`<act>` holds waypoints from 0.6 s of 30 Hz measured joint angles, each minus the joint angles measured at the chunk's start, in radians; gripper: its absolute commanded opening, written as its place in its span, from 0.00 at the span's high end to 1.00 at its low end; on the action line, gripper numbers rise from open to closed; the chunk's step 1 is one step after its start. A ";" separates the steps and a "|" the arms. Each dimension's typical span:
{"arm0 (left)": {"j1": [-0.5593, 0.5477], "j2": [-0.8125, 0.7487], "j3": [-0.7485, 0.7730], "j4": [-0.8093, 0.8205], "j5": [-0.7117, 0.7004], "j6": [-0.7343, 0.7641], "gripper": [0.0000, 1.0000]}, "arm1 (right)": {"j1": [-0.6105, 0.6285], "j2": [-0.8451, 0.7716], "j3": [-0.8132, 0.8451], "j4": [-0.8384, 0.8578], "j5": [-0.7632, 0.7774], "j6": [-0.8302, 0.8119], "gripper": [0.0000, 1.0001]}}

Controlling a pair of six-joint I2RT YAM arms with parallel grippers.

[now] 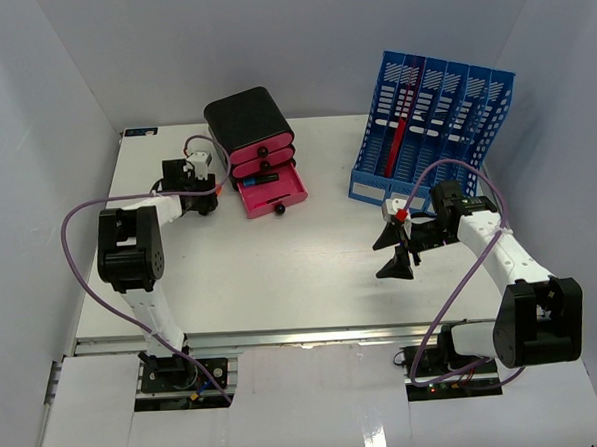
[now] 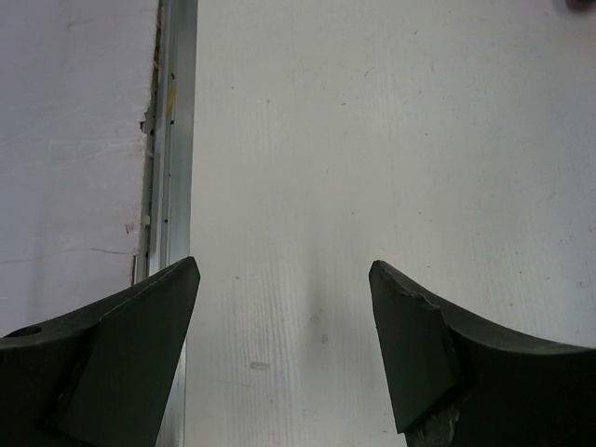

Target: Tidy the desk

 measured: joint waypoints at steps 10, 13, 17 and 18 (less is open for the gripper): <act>0.003 -0.085 -0.104 0.001 0.008 -0.062 0.79 | -0.004 0.000 0.000 0.000 0.000 0.000 0.20; 0.009 -0.139 -0.157 -0.012 0.041 -0.116 0.82 | -0.010 0.000 0.000 0.000 0.000 0.000 0.20; 0.033 -0.256 -0.265 0.022 0.121 -0.240 0.85 | -0.016 0.000 0.000 0.000 -0.004 0.000 0.20; 0.038 -0.295 -0.295 0.032 0.145 -0.272 0.86 | -0.018 0.000 0.000 0.000 -0.006 0.000 0.20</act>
